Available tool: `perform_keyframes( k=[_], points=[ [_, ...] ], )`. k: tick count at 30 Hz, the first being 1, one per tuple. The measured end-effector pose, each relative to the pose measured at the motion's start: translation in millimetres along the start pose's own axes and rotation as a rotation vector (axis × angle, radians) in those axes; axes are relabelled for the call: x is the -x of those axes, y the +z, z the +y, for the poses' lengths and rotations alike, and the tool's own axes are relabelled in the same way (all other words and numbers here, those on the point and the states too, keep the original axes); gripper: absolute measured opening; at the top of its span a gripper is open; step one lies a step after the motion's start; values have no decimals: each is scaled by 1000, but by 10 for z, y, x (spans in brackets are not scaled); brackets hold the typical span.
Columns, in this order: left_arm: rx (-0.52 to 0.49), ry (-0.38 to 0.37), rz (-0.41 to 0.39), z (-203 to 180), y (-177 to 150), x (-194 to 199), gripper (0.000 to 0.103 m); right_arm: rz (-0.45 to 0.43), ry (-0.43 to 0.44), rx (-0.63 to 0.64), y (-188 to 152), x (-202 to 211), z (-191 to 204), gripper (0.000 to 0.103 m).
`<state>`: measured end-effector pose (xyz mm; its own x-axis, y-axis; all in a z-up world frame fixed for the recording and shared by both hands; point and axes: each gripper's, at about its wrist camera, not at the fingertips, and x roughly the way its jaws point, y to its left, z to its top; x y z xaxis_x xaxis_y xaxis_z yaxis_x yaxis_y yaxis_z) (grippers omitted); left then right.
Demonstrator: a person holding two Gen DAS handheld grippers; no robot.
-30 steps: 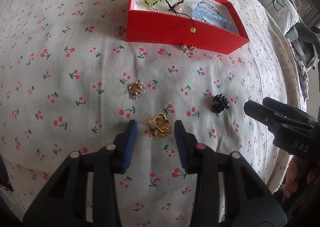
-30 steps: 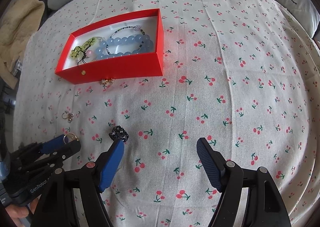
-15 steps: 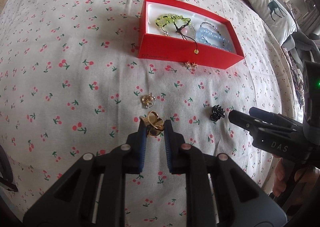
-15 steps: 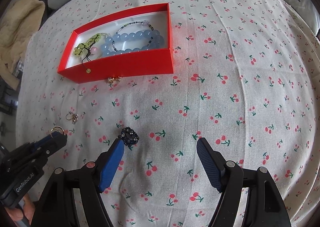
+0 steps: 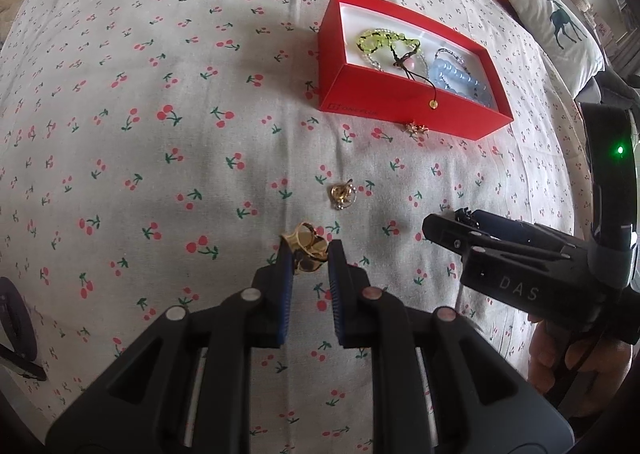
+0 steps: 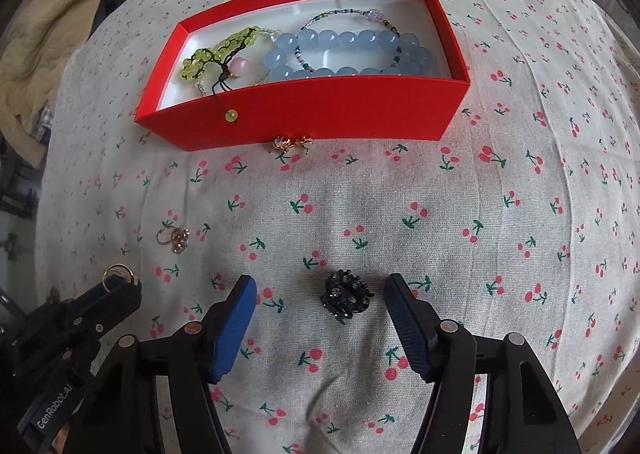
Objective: Organize jewelry
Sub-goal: 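Grasp the black flower ring with the right tool while the left tool holds the gold ring, then lift both rings and carry them over the red box with both tools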
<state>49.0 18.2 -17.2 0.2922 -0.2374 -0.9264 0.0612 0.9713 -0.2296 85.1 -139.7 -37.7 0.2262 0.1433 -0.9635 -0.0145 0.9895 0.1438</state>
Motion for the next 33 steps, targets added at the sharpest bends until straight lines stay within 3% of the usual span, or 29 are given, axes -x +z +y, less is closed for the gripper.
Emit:
perform_keyframes(
  k=[5,9,22,33],
  points=[
    [11,1,-1,62,4,16,19,0,-25,49,20,-50,141,50],
    [11,-2,0,64,1,15,19,-4,-19,45,22,-42,107,26],
    [11,-13,-9,41,15,51,19,-56,31,0,-88,285,-299,26],
    [28,-68,-104,35,176,350,19,-123,82,-57,-29,620,-571,26]
  ],
)
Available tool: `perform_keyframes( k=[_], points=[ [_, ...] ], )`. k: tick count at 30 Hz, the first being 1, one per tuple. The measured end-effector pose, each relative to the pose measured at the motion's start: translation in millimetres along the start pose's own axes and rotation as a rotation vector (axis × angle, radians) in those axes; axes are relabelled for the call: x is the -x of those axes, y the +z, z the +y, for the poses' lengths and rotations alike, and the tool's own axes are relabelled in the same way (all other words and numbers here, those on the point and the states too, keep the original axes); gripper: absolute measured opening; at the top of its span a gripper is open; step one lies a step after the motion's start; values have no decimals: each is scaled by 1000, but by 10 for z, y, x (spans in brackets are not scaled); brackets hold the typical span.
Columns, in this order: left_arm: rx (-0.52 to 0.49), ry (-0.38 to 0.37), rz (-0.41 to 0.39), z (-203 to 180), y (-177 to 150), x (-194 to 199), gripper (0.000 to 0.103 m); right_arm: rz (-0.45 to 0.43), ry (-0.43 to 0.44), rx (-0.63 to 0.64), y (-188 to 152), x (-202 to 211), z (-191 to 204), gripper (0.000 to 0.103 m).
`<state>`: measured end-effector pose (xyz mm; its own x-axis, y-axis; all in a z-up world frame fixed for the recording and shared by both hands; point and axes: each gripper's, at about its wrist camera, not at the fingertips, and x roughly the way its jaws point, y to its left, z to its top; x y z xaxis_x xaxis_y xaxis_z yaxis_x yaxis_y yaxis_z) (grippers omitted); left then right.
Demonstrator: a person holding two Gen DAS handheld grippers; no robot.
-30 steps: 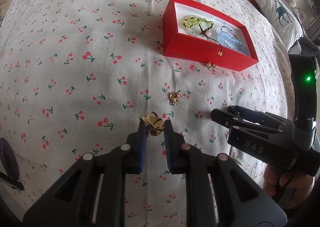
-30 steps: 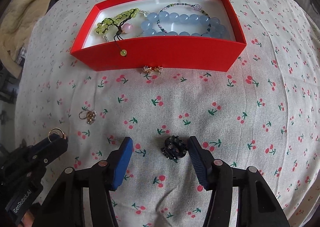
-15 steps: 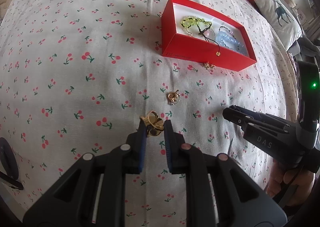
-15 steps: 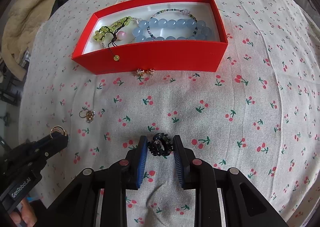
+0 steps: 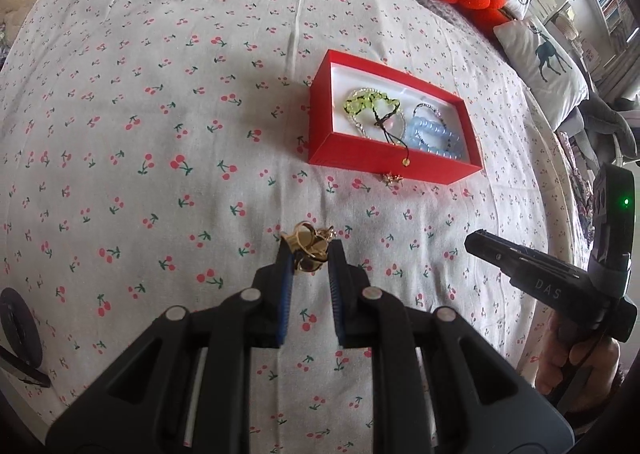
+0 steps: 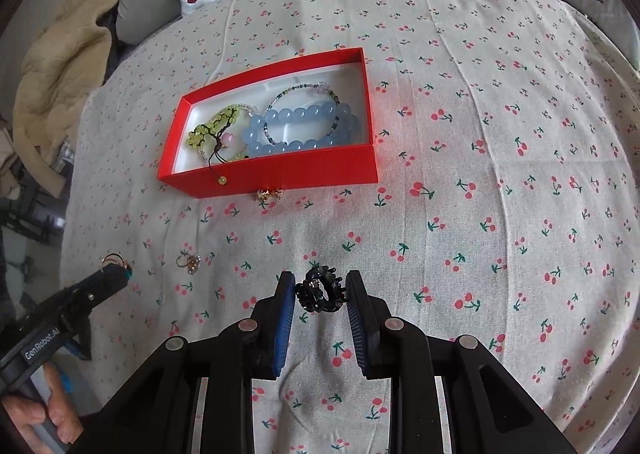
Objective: Organize jewelry
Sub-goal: 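Lift both rings and carry them over the red box with both tools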
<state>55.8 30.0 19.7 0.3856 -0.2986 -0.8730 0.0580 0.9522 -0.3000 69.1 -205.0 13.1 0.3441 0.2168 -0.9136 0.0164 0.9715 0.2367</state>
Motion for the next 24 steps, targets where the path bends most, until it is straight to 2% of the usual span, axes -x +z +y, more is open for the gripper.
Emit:
perform_keyframes(
  k=[7,18,21,24],
  points=[
    [-2,-31,-35,-60,87,58,19,-28,39,-10,94,134,9,26],
    [-26,-56,8,-206,373,-81,19,-59,94,-15,347,201,48,26],
    [-51,-62,-9,-255,463,-124,19,-71,107,-9,425,203,59,26],
    [-35,-105,-36,-235,521,-187,19,-76,114,-2,482,187,60,26]
  ],
)
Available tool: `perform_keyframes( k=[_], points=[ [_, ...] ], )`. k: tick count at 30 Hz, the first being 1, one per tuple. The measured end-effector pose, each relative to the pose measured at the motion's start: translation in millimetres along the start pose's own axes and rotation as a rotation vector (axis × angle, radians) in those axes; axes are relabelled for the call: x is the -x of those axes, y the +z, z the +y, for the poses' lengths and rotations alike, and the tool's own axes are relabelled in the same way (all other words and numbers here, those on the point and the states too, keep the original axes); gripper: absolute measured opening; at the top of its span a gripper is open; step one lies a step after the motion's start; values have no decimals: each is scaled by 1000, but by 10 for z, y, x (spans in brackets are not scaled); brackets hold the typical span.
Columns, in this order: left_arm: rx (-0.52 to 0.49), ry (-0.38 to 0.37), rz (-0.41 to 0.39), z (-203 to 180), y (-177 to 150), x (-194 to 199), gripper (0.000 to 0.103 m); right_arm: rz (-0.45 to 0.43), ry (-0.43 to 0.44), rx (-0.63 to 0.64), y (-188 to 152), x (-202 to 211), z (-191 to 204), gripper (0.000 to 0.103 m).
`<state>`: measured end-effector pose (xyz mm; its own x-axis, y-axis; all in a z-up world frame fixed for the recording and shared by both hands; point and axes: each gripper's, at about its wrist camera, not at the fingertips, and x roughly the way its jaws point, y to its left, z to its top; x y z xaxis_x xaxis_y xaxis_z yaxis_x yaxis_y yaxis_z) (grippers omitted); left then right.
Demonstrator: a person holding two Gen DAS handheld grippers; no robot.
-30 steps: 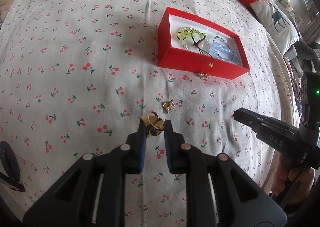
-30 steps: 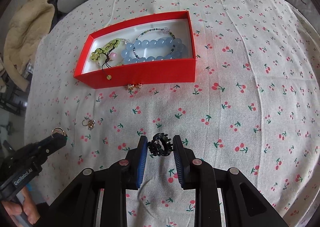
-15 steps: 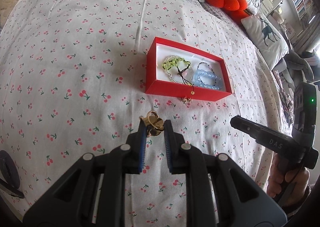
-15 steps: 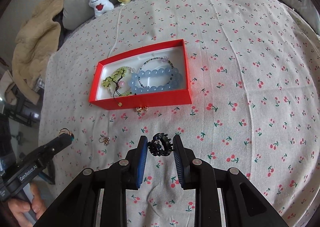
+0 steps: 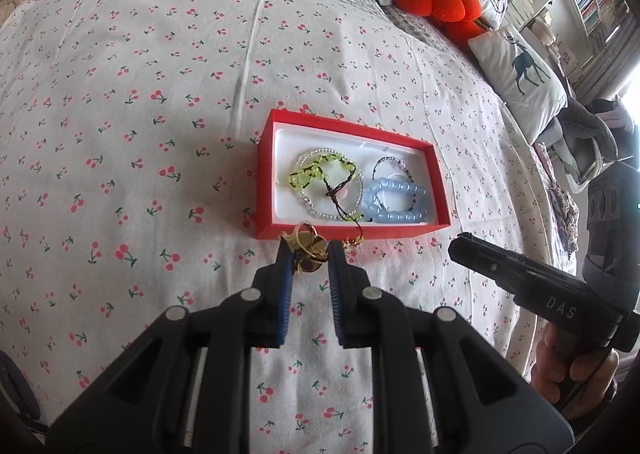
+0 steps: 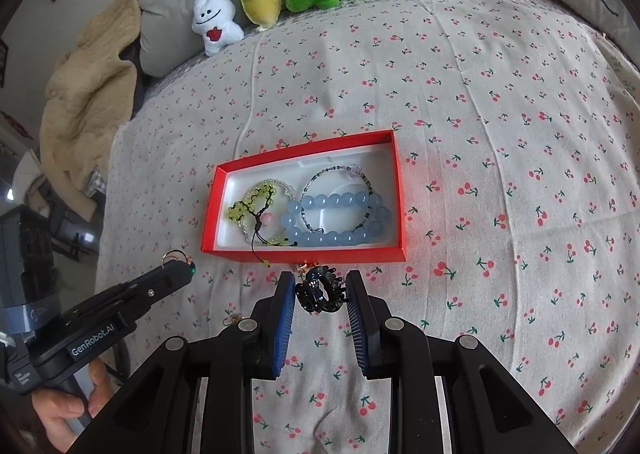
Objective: Organize jewelry
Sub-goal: 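Lift both rings and carry them over the red box with both tools, then open both tools to drop the rings into the red box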
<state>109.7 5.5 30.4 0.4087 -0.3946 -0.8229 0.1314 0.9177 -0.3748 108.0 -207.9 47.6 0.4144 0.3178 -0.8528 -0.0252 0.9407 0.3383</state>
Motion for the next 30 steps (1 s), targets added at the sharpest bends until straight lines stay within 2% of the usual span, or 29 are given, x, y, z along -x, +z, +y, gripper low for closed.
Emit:
perform_keyframes(
  k=[12,19,25,30],
  points=[
    [31,-46,9,-25,222,-313,19,22,-16,-8,138,-132,-239,26],
    [24,-37,26,-43,239,-462,19,29,-19,-21,150,-163,-307,26],
    [31,-59,-6,-22,242,-303,19,23,-15,-19,152,-162,-292,26],
    [9,-28,-24,1,190,-150,22,10,-10,-8,159,-186,-244,26]
  ],
)
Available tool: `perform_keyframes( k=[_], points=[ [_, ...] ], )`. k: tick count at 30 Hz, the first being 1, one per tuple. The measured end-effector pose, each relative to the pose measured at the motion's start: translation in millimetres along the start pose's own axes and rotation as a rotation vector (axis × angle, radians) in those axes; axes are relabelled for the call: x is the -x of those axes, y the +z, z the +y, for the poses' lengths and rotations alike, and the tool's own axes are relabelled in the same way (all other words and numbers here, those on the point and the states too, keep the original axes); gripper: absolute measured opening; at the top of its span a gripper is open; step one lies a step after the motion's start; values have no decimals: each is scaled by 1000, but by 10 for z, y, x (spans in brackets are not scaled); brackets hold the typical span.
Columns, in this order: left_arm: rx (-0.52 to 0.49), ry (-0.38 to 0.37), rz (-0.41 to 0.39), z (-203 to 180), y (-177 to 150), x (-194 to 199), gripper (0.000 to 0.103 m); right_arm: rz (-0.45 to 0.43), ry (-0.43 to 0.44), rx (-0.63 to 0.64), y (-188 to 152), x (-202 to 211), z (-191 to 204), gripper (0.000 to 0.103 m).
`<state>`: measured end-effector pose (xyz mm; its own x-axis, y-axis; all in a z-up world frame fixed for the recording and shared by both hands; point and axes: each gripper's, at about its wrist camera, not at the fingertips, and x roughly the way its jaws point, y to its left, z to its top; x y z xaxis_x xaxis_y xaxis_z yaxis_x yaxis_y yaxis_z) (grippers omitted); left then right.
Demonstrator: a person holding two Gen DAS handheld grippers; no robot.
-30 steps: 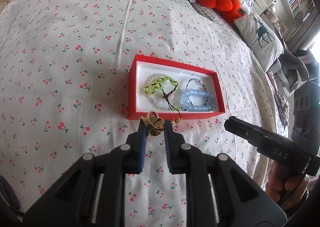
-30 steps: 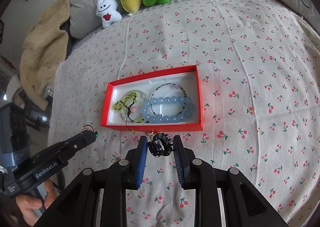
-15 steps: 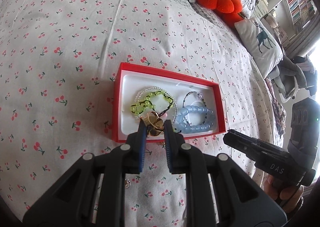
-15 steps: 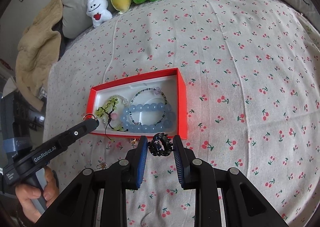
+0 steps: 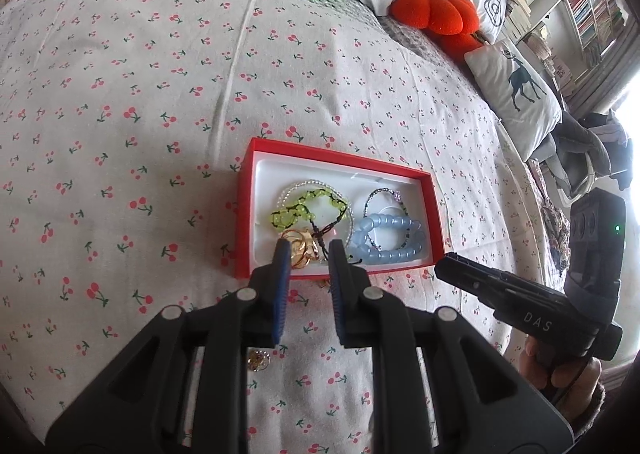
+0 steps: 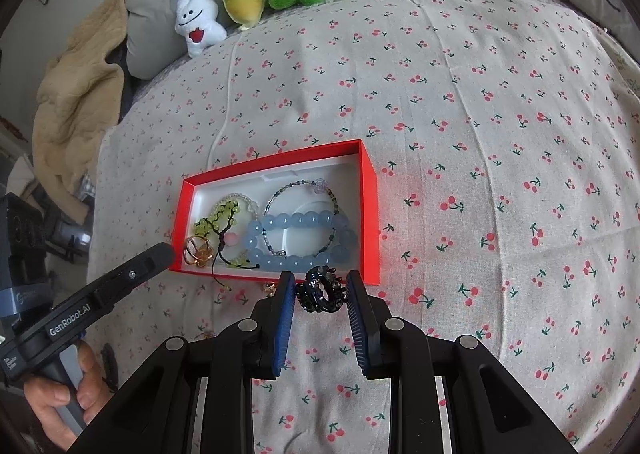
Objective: Organize jewelry
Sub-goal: 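Open both tools to drop the rings into the red box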
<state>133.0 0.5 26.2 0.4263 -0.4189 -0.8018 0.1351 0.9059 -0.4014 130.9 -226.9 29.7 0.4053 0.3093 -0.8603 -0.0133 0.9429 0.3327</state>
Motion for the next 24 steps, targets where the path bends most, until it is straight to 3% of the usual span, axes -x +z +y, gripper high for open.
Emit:
perform_keyframes(
  k=[10,16,17,20,24],
  points=[
    [-26,78,45,115,-166,55,47,-30,-18,38,93,-116,125,26],
    [-23,84,76,194,-231,48,55,-30,-5,29,116,-153,120,29],
    [-28,89,83,199,-246,41,56,-30,1,30,114,-138,117,33],
    [-43,102,110,200,-296,13,57,-54,15,30,78,-42,102,63],
    [-29,126,178,240,-394,-73,57,-53,-24,52,3,74,115,64]
  ],
)
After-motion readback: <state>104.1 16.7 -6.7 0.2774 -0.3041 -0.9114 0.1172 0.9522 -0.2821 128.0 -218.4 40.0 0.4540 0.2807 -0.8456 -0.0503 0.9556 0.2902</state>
